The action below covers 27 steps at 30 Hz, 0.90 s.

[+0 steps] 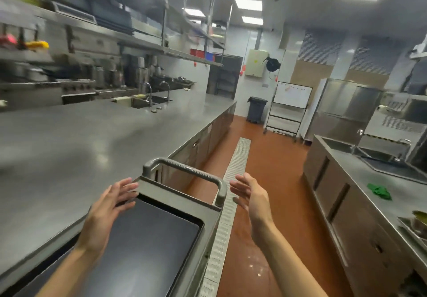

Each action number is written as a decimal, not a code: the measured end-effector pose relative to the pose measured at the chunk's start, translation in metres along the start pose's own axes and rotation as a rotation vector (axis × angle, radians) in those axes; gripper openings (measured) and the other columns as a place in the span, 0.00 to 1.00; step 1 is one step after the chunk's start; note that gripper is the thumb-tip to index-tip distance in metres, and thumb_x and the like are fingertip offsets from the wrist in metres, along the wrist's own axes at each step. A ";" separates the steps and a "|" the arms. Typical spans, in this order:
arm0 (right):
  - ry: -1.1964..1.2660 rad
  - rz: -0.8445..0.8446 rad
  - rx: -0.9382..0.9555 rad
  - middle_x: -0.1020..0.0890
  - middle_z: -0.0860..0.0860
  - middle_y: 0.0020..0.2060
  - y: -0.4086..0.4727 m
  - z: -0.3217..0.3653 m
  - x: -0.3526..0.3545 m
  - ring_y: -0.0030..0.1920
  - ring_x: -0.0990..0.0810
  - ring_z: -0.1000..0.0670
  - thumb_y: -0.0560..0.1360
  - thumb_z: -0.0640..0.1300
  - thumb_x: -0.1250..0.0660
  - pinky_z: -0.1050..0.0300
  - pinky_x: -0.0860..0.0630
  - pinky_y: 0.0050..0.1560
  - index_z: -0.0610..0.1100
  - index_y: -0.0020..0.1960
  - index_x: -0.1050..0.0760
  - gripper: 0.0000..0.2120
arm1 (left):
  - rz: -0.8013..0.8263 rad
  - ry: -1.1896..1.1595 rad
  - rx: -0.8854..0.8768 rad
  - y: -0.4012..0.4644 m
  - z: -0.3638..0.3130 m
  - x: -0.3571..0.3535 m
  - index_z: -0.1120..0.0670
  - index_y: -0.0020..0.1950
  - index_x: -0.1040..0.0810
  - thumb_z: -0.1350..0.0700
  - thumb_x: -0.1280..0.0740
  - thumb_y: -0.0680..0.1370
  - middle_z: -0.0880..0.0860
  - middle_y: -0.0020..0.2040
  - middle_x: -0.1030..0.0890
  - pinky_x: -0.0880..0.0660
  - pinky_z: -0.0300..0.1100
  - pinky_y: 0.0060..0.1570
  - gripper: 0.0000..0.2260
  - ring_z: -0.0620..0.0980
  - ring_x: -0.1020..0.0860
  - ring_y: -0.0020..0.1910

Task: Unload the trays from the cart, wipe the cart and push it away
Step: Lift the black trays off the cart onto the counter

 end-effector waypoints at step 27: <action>0.099 0.663 -0.142 0.15 0.46 0.47 0.258 -0.056 -0.232 0.51 0.18 0.46 0.81 0.52 0.41 0.50 0.27 0.54 0.46 0.49 0.20 0.13 | -0.593 0.305 -0.123 0.101 0.028 0.081 0.52 0.60 0.22 0.28 0.35 0.67 0.53 0.59 0.18 0.21 0.42 0.50 0.33 0.50 0.19 0.55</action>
Point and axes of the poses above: each hand's wrist, its own y-axis towards the middle knuckle, its own x-axis out of the back of the hand, z = x × y, the point moved 9 cm from there along y, towards the middle knuckle
